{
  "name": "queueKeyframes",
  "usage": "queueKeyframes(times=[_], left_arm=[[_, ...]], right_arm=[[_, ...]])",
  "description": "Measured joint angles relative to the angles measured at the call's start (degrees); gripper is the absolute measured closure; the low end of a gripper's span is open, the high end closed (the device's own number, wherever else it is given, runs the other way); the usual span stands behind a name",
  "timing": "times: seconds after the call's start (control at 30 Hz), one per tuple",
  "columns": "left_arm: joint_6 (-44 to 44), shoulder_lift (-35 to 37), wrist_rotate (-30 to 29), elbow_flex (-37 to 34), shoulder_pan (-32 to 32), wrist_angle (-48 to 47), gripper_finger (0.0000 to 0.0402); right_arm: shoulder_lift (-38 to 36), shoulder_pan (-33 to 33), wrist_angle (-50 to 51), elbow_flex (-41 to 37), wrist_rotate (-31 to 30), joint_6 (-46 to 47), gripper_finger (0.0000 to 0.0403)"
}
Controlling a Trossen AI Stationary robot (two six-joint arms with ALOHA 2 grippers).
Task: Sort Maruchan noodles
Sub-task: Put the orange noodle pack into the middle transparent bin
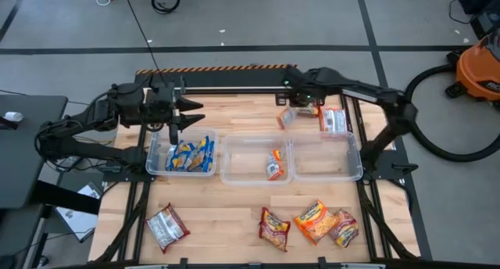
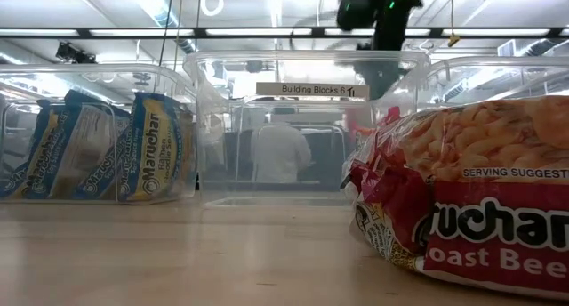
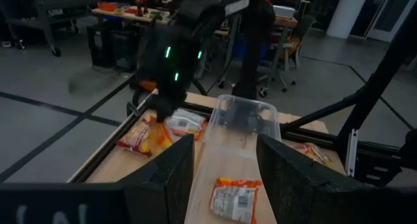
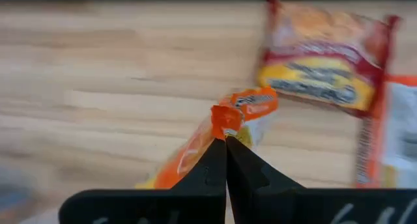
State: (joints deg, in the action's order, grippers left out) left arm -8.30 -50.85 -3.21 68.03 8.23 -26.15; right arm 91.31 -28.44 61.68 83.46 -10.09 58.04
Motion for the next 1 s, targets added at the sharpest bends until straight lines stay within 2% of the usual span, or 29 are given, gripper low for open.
queueKeyframes(times=[0.23, 0.5, 0.7, 1.0], left_arm=[[-0.04, 0.32, -0.14, 0.0, 0.0, -0.9, 0.023], [-1.47, 1.33, -0.56, 0.0, 0.0, -3.26, 0.023], [-3.12, 2.76, -1.06, -0.02, 0.0, -3.63, 0.023], [-6.36, 3.81, -1.24, -0.02, -0.42, -4.33, 0.023]], right_arm=[[-9.64, 3.23, -9.4, 0.0, 5.05, -0.13, 0.04], [-14.93, 12.64, -22.31, 0.04, 9.4, -0.77, 0.04], [-13.89, 20.16, -30.85, 0.11, 11.0, 1.54, 0.04], [-6.89, 27.47, -28.82, -1.55, 6.78, 8.86, 0.04]])
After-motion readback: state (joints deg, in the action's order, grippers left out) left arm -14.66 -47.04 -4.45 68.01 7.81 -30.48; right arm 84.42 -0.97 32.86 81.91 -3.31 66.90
